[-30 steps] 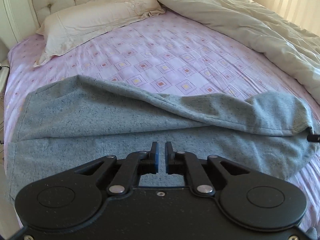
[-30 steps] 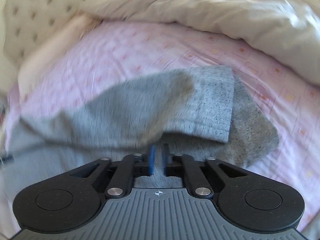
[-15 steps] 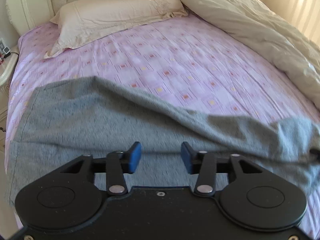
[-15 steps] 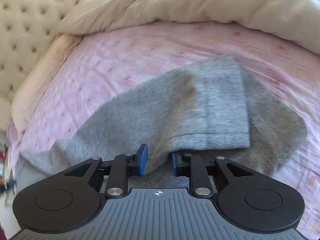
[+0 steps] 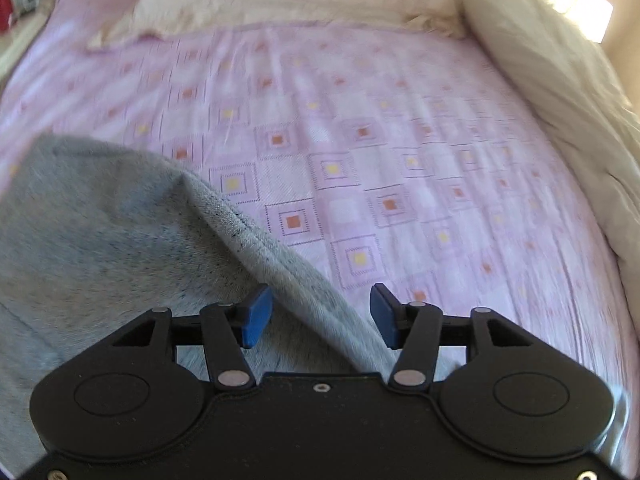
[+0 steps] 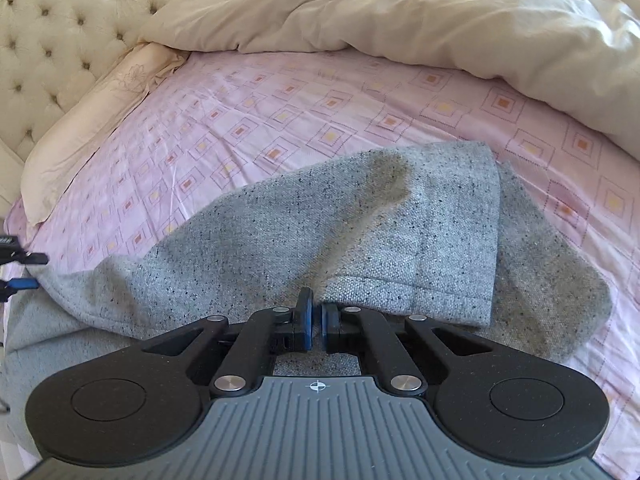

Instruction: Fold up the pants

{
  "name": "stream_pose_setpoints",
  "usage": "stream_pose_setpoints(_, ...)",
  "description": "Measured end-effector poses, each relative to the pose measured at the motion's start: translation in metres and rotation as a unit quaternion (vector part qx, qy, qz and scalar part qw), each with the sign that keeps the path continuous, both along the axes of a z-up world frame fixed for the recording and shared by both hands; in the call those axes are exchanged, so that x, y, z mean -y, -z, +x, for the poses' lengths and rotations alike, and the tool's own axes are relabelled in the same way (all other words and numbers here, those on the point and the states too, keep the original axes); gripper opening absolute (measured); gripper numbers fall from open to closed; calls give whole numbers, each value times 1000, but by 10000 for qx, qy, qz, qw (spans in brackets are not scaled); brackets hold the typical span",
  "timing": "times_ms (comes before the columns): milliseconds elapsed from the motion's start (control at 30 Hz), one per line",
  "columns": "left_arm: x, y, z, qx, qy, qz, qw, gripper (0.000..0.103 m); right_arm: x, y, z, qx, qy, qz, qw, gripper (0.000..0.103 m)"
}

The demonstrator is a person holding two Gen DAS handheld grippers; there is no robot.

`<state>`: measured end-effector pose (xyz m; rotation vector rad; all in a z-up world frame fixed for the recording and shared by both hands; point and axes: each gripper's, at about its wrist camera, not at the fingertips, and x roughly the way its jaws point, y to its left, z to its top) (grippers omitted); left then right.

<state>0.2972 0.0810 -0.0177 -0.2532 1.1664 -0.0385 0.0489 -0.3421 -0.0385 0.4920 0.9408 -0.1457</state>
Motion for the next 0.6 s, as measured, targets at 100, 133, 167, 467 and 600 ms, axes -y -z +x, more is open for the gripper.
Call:
stream_pose_setpoints(100,0,16,14,-253,-197,-122,9994,59,-3,-1,2,-2,-94,-96,9999,4)
stream_pose_setpoints(133,0,20,19,-327,-215,-122,9992,59,-2,-1,2,-8,-114,-103,9999,4)
stream_pose_setpoints(167,1,25,21,-418,-255,-88,9988,59,-2,-1,2,-11,-125,-99,9999,4)
stream_pose_setpoints(467,11,32,21,-457,-224,378,9980,11,0,-7,5,47,-172,-57,9998,4)
stream_pose_setpoints(600,-3,19,13,-142,-391,-4,9991,5,4,-21,11,267,-231,-66,9994,4)
